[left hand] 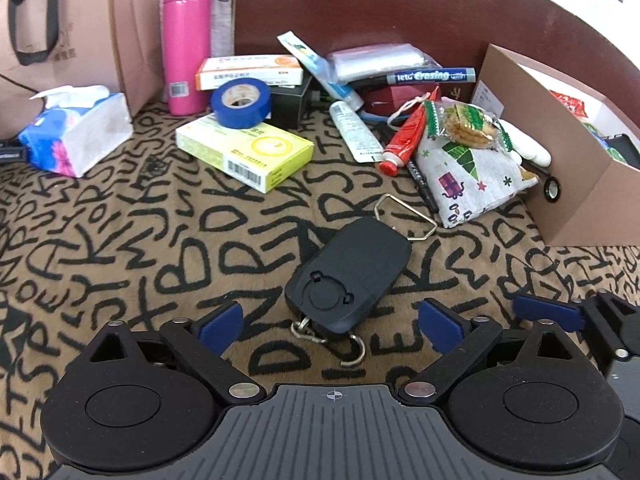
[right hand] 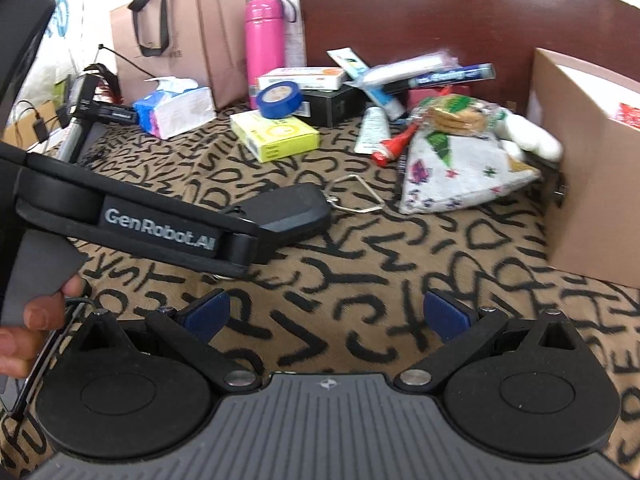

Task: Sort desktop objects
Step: 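Close the left gripper on the black key fob, then lift the key fob with the left gripper and carry it over the brown box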

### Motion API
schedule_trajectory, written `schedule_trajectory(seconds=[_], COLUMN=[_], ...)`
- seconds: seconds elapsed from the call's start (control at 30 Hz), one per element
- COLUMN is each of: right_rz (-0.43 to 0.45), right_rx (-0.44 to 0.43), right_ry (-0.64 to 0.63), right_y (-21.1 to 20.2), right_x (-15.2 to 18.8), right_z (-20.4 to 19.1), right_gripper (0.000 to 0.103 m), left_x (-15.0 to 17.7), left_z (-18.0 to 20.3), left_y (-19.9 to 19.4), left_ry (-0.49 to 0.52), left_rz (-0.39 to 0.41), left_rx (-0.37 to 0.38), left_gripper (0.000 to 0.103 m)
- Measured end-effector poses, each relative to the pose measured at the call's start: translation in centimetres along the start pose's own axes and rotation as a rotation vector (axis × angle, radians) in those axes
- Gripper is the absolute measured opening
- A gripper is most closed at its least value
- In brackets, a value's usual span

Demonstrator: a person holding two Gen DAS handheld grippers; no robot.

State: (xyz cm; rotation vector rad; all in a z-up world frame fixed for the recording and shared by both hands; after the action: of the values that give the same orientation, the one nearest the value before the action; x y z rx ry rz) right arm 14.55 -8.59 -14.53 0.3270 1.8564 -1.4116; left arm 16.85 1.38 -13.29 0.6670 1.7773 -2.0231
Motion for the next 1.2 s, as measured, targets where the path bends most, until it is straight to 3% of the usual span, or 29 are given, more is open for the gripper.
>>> schedule_trajectory(seconds=[0.33, 0.53, 0.67, 0.8, 0.93, 1.0, 1.2], right_rz=[0.008, 0.014, 0.019, 0.016, 0.017, 0.017, 0.011], right_rx=[-0.034, -0.063, -0.087, -0.096, -0.105, -0.103, -0.1], right_ry=[-0.07, -0.14, -0.156, -0.174, -0.172, -0.172, -0.166], right_y=[2.9, 4.2, 4.9, 5.4, 5.5, 5.5, 4.1], right_x=[-2.2, -2.9, -3.4, -3.6, -3.6, -3.6, -2.4], right_z=[-0.9, -2.3, -2.7, -2.9, -2.8, -2.8, -2.6], right_gripper=[0.098, 0.098, 0.097, 0.097, 0.095, 0.094, 0.094], left_x=[-1.4, -2.4, -2.6, -2.9, -3.0, -3.0, -1.7], left_z=[0.4, 0.5, 0.9, 0.9, 1.1, 1.2, 2.1], left_y=[2.5, 3.3, 3.6, 3.9, 4.1, 4.1, 3.2], left_ry=[0.049, 0.118, 0.183, 0.181, 0.194, 0.198, 0.208], left_rz=[-0.058, -0.083, -0.093, -0.099, -0.092, -0.093, -0.11], left_rx=[0.134, 0.152, 0.151, 0.181, 0.17, 0.153, 0.148], left_gripper=[0.086, 0.08, 0.07, 0.077, 0.077, 0.067, 0.067])
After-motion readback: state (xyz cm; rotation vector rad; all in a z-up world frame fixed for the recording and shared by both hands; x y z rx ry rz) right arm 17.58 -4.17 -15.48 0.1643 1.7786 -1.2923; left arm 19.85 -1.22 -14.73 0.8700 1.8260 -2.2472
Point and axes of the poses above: each gripper's, at about its wrist camera, not at the fingertips, and y roughly the way its jaws point, z to its right, x to its underside, the point moved 10 cm from there along y, roughly the way its jaws point, and after that the axes turned 6 degrees about -z, right-handed, at the moved point
